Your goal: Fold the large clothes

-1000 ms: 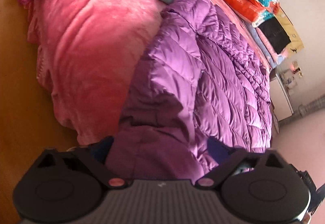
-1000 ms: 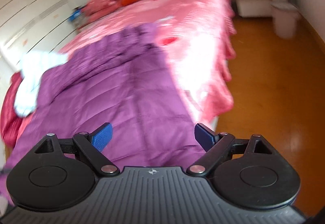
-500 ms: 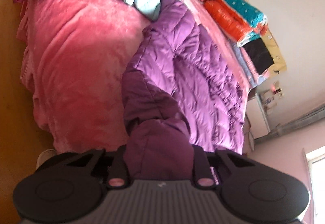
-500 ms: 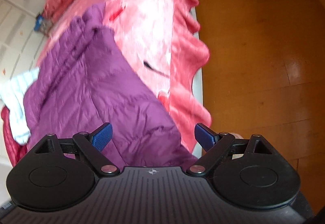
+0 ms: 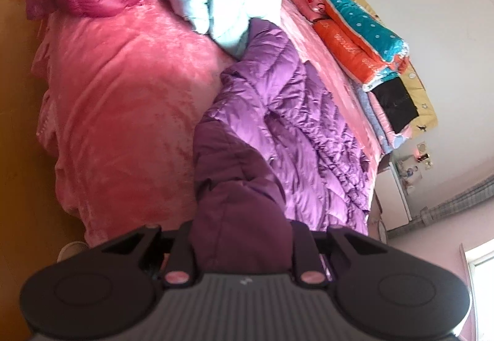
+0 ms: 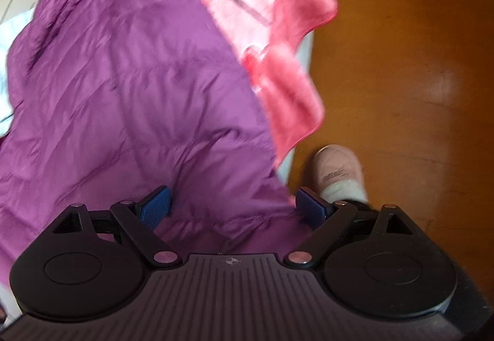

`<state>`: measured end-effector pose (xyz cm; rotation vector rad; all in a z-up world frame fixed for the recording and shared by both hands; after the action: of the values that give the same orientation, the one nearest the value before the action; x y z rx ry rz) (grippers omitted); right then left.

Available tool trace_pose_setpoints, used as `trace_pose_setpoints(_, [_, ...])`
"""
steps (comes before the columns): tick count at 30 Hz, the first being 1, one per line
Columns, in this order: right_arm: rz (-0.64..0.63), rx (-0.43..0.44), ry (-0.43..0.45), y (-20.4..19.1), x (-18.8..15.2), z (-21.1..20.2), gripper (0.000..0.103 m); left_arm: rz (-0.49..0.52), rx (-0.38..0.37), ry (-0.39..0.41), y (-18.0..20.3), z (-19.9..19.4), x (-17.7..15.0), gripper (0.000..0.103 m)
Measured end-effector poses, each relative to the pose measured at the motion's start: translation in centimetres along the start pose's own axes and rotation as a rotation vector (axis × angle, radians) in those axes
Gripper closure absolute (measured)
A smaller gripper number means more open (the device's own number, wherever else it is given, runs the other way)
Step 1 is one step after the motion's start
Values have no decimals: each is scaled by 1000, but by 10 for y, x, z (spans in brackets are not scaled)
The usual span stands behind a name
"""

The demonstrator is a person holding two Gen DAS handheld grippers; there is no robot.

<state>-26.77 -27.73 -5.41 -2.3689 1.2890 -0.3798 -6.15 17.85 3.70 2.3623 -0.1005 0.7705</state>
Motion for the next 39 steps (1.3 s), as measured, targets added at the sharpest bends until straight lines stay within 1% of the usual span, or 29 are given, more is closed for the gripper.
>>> trace_pose_setpoints(4, [-66,25,-39,-8,-10,5,0,-12,22,-20,-10,5,-7,85])
trace_pose_setpoints(5, [-72,38,-34,-9,-11,3,0,-11,28,-24,-12,6,-8,84])
trace_pose_setpoints(6, [-74,49,-16,-9,-12,1,6,-11,34,-27,-13,7,-10,83])
trace_pose_setpoints(7, [-74,68,1,-10,-12,-3,14,-11,38,-28,-14,7,-11,83])
trace_pose_setpoints(8, [-73,93,14,-9,-11,-7,31,-8,39,-28,-15,7,-13,82])
trace_pose_setpoints(9, [-72,120,17,-9,-11,-10,41,-3,38,-26,-15,8,-14,81])
trace_pose_setpoints(10, [-69,137,18,-9,-12,-14,44,6,39,-24,-15,8,-15,80])
trace_pose_setpoints(12, [-58,169,12,-9,-12,-16,53,20,40,-36,-15,10,-18,72])
trace_pose_setpoints(17, [-41,242,-27,-14,-8,-17,60,47,12,-55,-14,13,-23,71])
trace_pose_setpoints(18, [-32,261,-26,-15,-8,-18,62,48,6,-54,-13,12,-23,76])
trace_pose_setpoints(20, [-6,302,-22,-15,-6,-25,66,40,-17,-42,-13,11,-22,81])
trace_pose_setpoints(22, [26,345,-11,-16,0,-28,71,29,-39,-30,-12,9,-21,84])
trace_pose_setpoints(23, [38,369,-4,-17,0,-32,73,19,-51,-24,-12,8,-20,85])
trace_pose_setpoints(25, [70,417,2,-17,3,-33,74,-14,-84,-8,-10,7,-16,86])
trace_pose_setpoints(29, [162,560,0,-24,6,-38,75,-87,-160,26,-4,6,-6,86])
trace_pose_setpoints(33, [238,694,18,-41,17,-50,76,-117,-206,54,7,7,16,86])
trace_pose_setpoints(36, [270,773,46,-59,35,-64,77,-132,-244,96,16,7,39,86])
trace_pose_setpoints(39, [273,832,94,-83,55,-78,77,-114,-271,147,29,7,69,86])
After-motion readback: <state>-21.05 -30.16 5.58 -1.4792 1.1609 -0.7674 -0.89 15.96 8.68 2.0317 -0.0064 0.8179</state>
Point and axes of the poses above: each gripper's, at about its wrist camera, not at the fingertips, and z roughly the way its jaws point, y to its right, x to its top, the point moved 6 cm from there along z, roughly the way its jaws point, and after that the axes turned 15 degrees about z, right-handed, at the moved point
